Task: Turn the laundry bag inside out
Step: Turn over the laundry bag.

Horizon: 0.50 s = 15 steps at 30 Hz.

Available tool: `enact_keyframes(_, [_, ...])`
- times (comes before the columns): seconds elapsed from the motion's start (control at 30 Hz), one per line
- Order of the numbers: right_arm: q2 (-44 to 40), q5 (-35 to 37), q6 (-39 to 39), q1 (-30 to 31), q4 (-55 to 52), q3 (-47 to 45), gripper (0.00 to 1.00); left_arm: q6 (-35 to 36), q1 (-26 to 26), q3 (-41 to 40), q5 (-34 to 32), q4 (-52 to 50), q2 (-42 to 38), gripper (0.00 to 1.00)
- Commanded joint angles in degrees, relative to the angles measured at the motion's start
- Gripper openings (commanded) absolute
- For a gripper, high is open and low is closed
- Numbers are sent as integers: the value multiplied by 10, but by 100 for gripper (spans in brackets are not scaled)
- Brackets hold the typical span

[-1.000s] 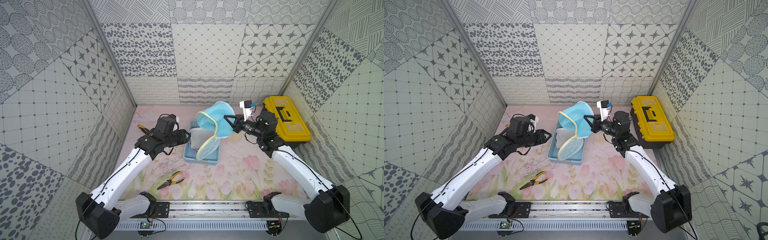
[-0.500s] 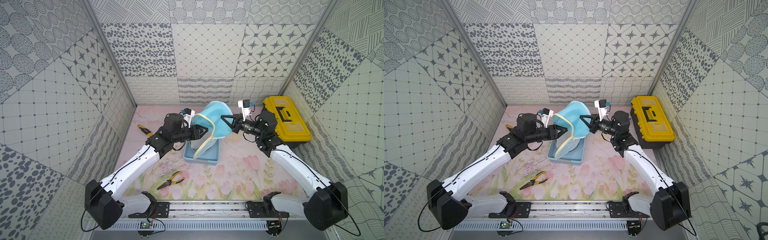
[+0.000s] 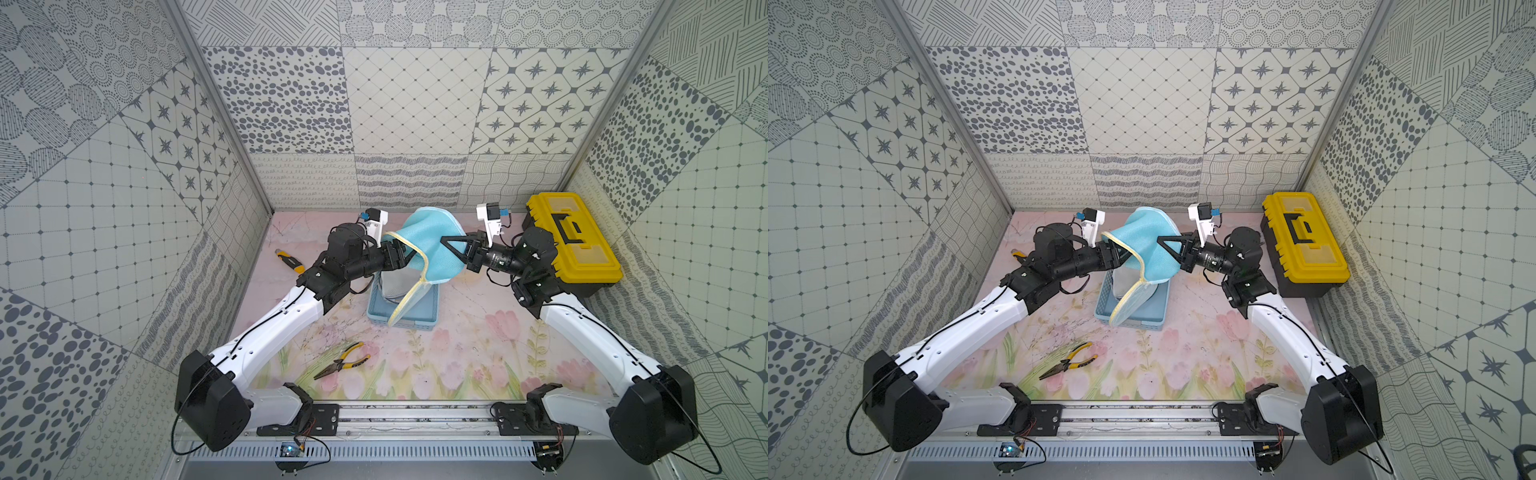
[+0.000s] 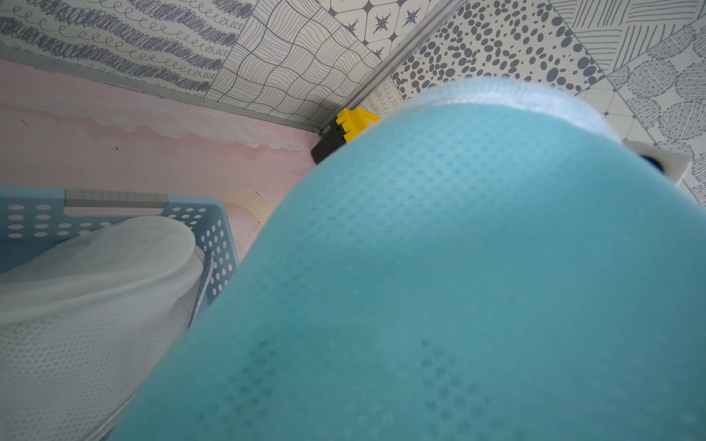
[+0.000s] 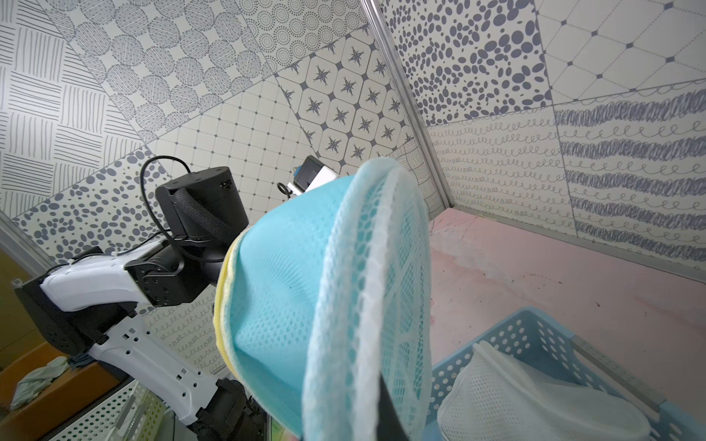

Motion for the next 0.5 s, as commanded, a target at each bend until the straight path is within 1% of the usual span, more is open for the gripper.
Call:
enact_keyframes(0.0, [-6,-37,39,3,80,-3,0,-2,24,-11,35,104,12,68])
enact_keyframes(0.23, [5,-57,90,3,143,-8,0,-50,44,-33,118,198,31,72])
enact_keyframes(0.37, [24,-59,131,3,199,-14,0,-91,48,-35,173,258,51,66])
enact_keyframes(0.47, [37,-57,154,4,231,-19,0,-110,48,-39,185,277,60,62])
